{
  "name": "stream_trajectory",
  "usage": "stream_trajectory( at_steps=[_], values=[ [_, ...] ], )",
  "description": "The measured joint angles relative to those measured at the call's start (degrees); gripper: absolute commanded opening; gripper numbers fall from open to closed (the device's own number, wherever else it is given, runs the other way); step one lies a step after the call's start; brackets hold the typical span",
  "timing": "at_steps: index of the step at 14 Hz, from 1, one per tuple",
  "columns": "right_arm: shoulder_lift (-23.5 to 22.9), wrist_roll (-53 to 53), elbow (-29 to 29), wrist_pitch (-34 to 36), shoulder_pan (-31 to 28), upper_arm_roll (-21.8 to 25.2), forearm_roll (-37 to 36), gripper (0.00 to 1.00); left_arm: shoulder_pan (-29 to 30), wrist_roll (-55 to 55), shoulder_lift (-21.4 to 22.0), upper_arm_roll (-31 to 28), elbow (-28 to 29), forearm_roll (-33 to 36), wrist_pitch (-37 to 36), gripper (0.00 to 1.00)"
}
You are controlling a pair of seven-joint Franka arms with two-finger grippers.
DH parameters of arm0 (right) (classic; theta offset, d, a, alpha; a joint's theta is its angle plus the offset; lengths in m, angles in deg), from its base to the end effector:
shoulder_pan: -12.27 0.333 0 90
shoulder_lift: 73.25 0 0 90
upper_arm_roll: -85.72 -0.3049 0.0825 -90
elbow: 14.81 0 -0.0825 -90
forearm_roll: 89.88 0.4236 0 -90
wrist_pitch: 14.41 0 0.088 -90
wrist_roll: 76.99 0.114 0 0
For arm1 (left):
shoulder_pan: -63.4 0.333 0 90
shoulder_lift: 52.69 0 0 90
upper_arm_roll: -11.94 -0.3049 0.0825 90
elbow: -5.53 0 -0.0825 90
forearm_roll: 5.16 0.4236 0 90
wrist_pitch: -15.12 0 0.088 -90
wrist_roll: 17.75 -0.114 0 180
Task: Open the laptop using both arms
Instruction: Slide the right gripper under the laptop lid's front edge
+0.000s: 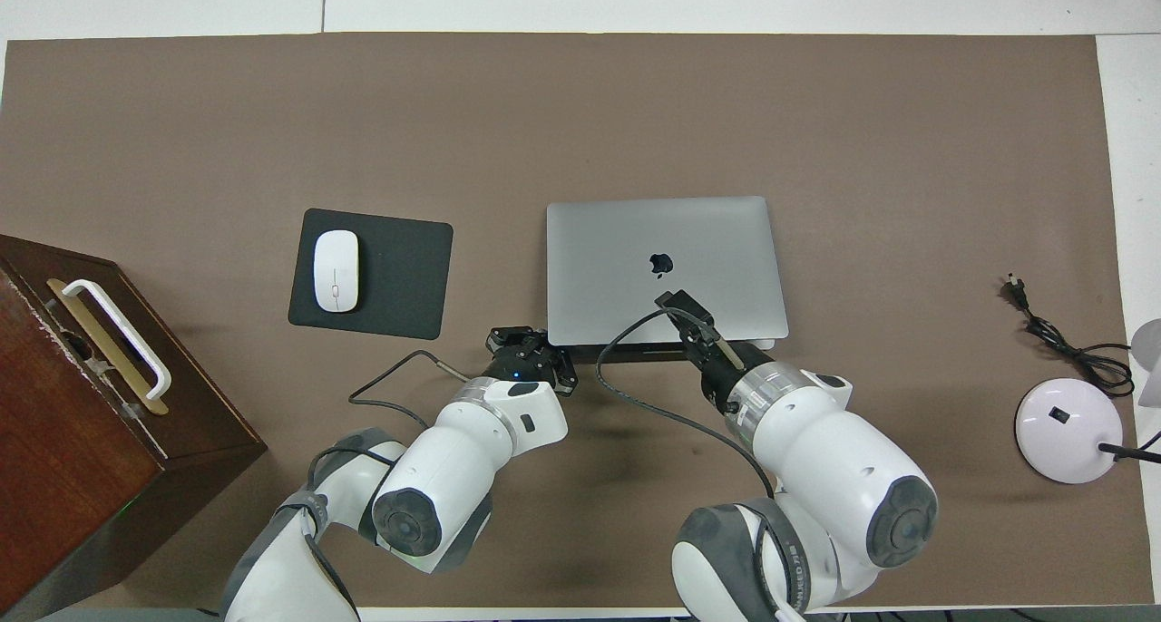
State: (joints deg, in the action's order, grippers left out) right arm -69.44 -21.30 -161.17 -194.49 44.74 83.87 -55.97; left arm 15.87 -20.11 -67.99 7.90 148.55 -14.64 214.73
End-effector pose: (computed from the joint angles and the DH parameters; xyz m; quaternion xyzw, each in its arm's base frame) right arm 0.4510 0.2482 0.3108 -0.8389 0.4391 -0.1524 0.2832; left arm 0.4011 -0.3518 0.2147 0.8893 -0.2912 0.3323 0.1175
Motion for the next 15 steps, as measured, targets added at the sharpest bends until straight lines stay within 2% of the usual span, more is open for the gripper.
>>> stream_trajectory(
  at_steps=[15],
  values=[
    [-1.46, 0.00, 0.07, -0.08, 3.30, -0.15, 5.30, 1.00, 0.00, 0.00, -0.05, 0.00, 0.00, 0.00, 0.08, 0.00]
  ],
)
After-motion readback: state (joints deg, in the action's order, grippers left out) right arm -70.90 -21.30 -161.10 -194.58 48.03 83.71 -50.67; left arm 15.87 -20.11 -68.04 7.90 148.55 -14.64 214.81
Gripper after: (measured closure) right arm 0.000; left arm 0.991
